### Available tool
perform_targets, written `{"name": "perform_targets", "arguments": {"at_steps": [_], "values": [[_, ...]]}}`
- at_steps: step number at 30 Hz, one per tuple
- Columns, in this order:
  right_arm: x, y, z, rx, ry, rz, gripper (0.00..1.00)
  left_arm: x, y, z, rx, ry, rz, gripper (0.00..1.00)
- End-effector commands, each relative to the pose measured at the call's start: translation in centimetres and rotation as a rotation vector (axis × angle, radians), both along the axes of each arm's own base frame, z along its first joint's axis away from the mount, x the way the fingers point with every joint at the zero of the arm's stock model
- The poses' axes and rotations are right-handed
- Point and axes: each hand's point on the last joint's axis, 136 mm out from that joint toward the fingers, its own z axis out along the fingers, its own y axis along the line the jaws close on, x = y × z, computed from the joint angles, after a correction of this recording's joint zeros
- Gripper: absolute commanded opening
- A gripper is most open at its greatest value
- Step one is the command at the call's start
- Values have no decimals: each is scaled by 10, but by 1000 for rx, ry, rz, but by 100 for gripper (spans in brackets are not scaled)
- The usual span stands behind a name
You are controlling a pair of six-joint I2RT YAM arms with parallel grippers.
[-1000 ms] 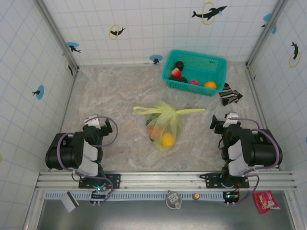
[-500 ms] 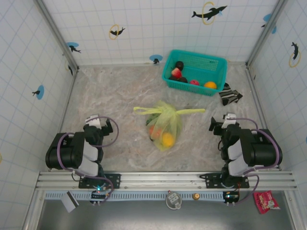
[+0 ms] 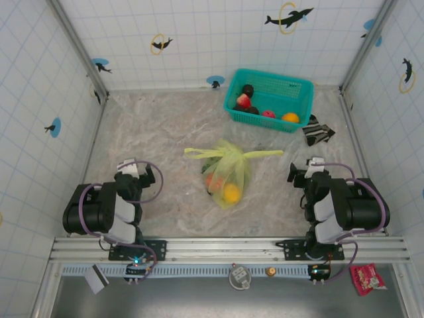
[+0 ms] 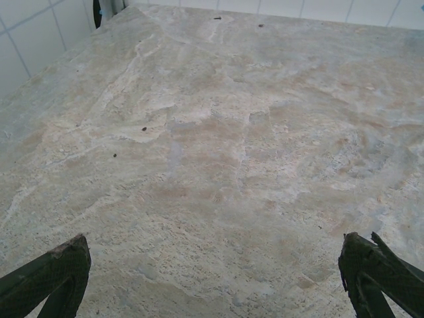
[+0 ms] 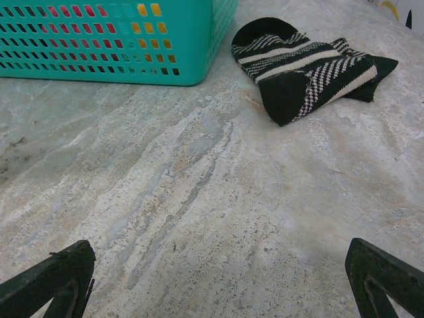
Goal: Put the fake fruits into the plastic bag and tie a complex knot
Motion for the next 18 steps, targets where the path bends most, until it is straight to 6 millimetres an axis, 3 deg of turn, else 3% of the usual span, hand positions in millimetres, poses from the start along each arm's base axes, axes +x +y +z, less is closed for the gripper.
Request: {"name": "perform_targets", "arguments": {"at_steps": [1,18], "values": [[2,-2,6,-11,-23,-9,100,0,0,6,12,-25,6,98],[2,-2,6,-11,-22,-9,100,1,-1,4,-7,-19,-7,98]]}}
